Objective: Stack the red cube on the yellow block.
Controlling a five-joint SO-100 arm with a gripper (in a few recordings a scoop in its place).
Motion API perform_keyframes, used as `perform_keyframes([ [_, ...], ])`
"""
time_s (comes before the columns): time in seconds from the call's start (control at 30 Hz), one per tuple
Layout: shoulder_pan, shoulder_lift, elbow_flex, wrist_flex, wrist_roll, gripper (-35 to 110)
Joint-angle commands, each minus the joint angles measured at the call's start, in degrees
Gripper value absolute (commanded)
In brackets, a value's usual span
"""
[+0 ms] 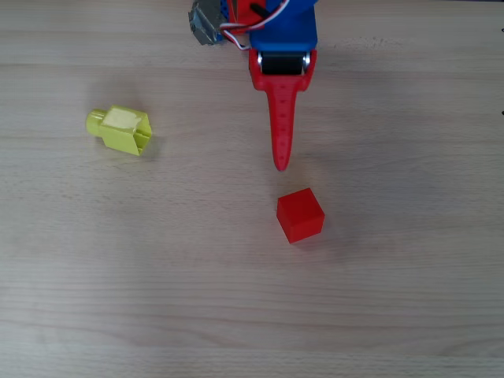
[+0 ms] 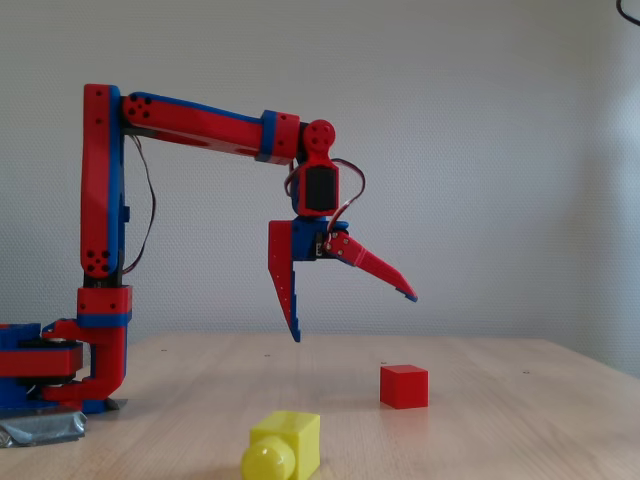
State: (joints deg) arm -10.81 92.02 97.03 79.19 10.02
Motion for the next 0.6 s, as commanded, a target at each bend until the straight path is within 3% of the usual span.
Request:
perform_keyframes([
  [0.0, -1.58, -0.09, -5.80, 1.14, -0.44, 62],
  [0.57, -0.09, -15.56, -15.03, -9.49, -2.72, 62],
])
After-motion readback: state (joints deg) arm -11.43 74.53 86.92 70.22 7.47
